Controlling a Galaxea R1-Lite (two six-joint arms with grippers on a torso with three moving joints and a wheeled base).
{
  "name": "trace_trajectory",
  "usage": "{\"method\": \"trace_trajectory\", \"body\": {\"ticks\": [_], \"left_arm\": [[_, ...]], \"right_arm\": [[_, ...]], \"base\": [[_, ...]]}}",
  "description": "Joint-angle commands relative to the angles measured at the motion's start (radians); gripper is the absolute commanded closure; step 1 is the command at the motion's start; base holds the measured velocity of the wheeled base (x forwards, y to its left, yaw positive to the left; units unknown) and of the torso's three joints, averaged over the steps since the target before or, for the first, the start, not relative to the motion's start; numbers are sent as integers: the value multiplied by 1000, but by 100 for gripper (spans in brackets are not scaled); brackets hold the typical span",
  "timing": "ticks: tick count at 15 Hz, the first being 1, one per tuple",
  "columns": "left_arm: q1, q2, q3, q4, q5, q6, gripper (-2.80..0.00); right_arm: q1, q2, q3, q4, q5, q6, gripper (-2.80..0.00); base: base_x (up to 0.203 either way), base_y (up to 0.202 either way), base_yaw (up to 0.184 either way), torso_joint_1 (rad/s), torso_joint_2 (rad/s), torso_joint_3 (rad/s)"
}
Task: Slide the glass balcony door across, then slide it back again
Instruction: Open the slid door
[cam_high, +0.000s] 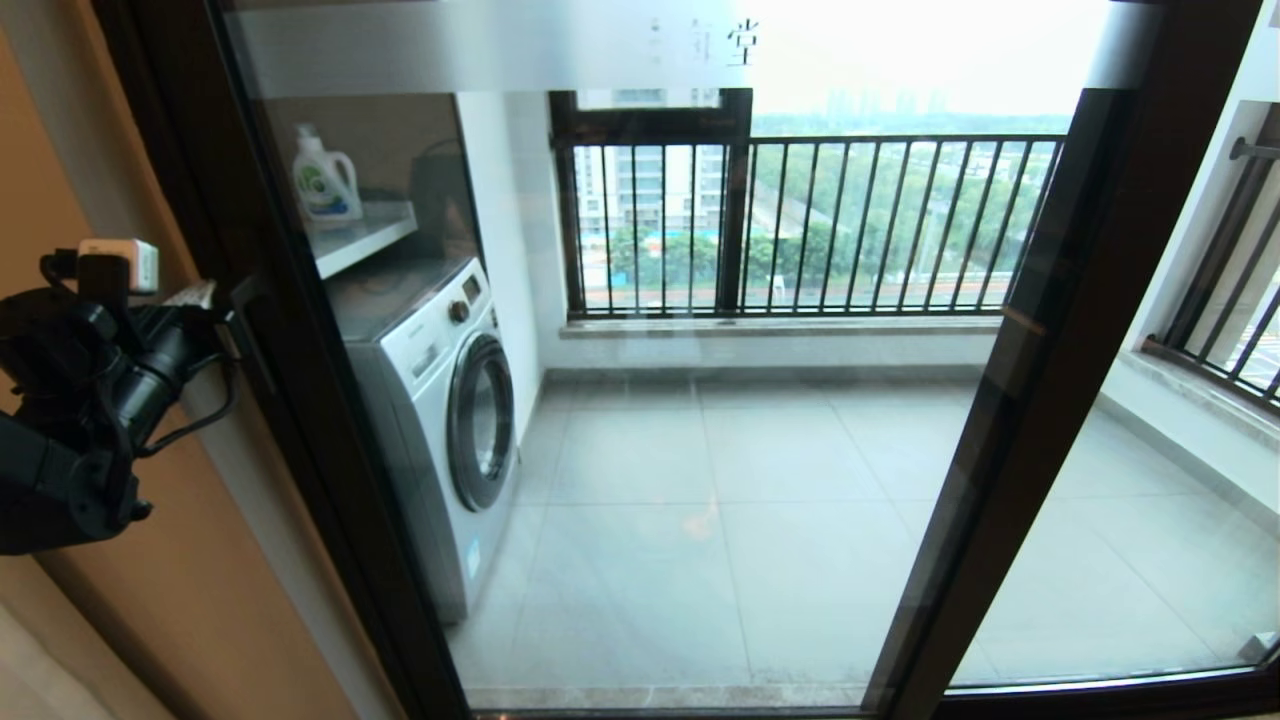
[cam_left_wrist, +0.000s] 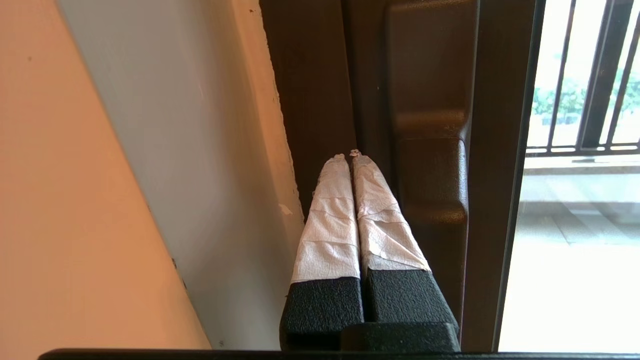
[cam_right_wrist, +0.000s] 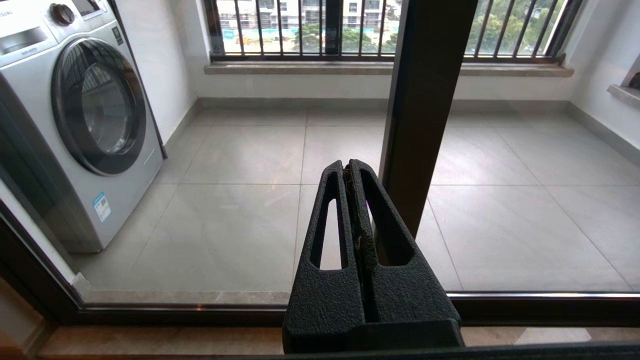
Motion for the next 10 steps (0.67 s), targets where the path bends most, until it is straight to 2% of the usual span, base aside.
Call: {"method": "trace_trajectory", "body": {"ticks": [1, 10], "left_arm": [[1, 0, 8, -8, 0, 1, 0], [-21, -13, 45, -14, -2, -1, 0]], "right_arm": [[0, 0, 12, -1, 1, 0, 0], [0, 0, 12, -1, 1, 0, 0]], "base": [[0, 0, 0, 0, 0, 0], [0, 0, 0, 0, 0, 0]]}}
